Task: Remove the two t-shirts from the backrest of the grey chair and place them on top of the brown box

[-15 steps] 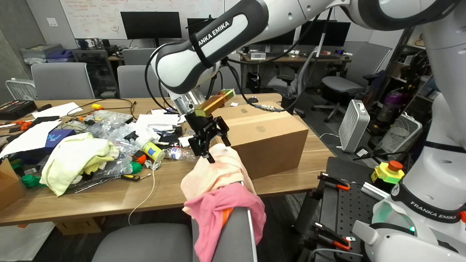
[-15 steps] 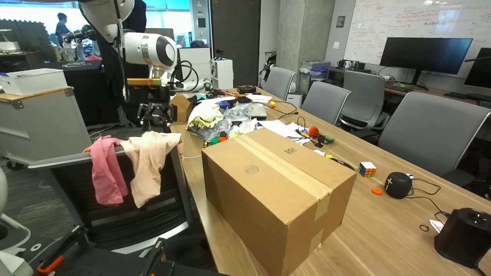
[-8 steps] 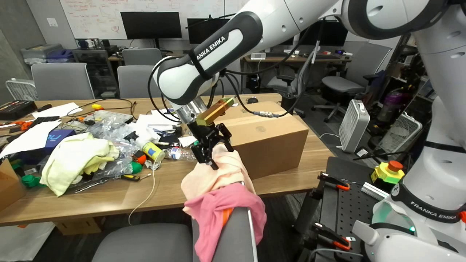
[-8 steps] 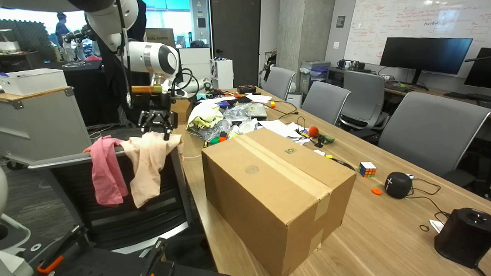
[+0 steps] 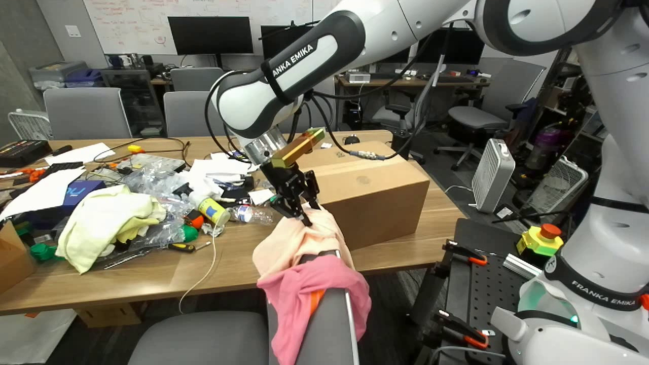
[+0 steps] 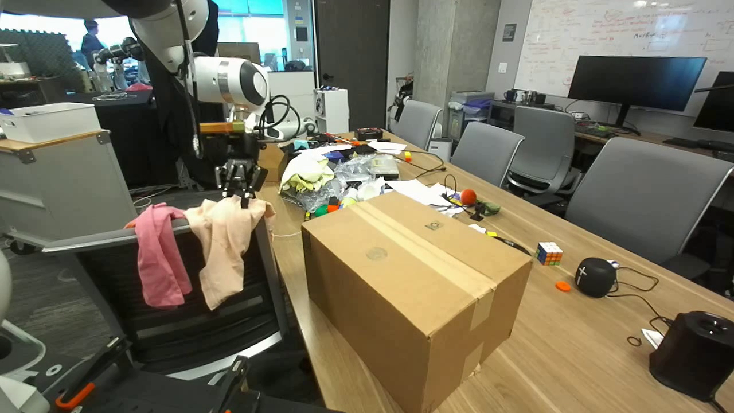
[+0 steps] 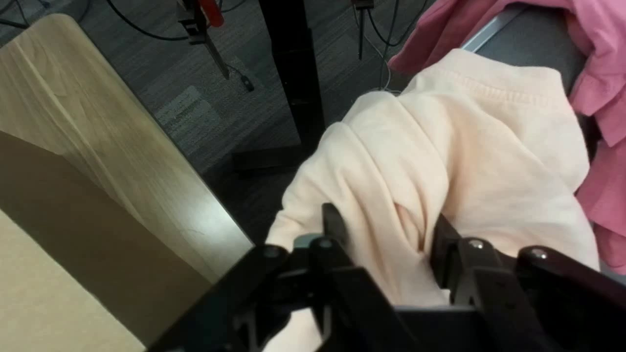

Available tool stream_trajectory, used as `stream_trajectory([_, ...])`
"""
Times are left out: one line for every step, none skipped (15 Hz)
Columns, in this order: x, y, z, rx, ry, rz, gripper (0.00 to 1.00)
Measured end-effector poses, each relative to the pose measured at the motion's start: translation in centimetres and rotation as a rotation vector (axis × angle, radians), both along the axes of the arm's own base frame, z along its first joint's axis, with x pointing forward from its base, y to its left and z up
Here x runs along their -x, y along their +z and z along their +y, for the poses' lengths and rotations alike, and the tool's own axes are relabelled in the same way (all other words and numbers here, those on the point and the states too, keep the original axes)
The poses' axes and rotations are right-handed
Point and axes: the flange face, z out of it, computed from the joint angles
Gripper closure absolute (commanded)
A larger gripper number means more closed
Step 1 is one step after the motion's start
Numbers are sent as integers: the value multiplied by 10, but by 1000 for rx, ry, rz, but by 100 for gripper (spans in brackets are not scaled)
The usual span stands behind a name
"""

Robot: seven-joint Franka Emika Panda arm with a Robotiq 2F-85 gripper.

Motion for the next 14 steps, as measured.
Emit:
stream_trajectory([-1, 2, 0, 2, -2, -3, 91])
stream_trajectory([-2, 4, -1, 4, -5, -4, 93])
stream_trajectory([-4, 6, -2, 7, -8, -7, 94])
stream_trajectory([-5, 8, -4, 10, -12, -11, 93])
stream_trajectory([-7, 10, -6, 13, -17, -16, 91])
stream_trajectory([-10, 13, -10, 15, -23, -23, 91])
stream_trajectory([-13, 16, -14, 18, -31, -33, 91])
stream_trajectory([-16, 21, -20, 20, -39, -43, 91])
stream_trajectory([-20, 25, -26, 22, -49, -54, 91])
stream_trajectory([-24, 31, -33, 25, -60, -67, 91])
stream_trajectory([-27, 38, -41, 29, -72, -82, 91])
stream_trajectory([-31, 46, -49, 36, -87, -99, 91])
stream_trajectory([-35, 56, -57, 42, -103, -119, 91])
stream_trajectory([-38, 67, -67, 49, -120, -141, 91])
